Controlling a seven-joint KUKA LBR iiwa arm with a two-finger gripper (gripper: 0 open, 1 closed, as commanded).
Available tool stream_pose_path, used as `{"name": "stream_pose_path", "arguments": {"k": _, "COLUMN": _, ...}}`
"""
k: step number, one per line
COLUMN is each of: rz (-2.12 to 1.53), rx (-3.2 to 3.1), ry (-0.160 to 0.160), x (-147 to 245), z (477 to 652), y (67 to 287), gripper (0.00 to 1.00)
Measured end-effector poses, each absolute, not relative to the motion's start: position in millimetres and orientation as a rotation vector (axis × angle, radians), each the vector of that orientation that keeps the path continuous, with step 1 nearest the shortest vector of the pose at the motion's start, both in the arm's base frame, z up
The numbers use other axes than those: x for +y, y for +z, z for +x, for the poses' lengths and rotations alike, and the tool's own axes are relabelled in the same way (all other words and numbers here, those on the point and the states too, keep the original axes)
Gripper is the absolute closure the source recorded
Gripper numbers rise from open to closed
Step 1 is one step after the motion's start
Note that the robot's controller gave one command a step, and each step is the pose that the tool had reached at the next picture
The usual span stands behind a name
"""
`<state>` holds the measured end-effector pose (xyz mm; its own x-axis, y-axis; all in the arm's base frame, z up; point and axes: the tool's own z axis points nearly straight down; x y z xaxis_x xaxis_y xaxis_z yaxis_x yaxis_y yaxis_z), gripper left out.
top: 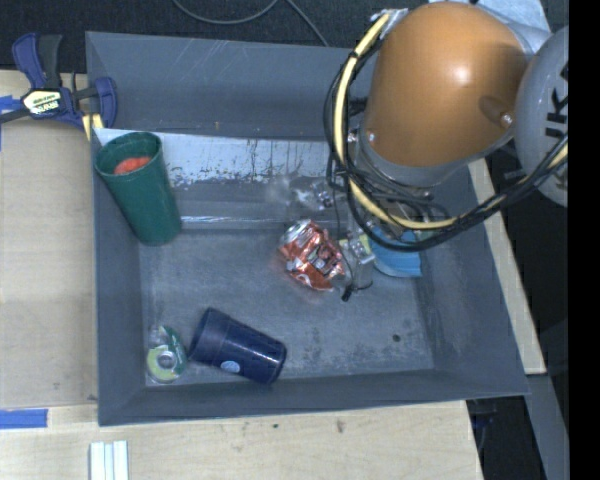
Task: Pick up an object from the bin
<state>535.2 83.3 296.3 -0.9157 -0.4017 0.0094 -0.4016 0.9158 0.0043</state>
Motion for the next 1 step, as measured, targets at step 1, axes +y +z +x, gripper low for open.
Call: {"name": "stream_pose_path", "arguments": {"k": 1, "rz": 0.628, "rx": -3.099, "ry": 0.002, "x": 61.7, "z": 537.5, "y": 288.4, "gripper": 0.00}}
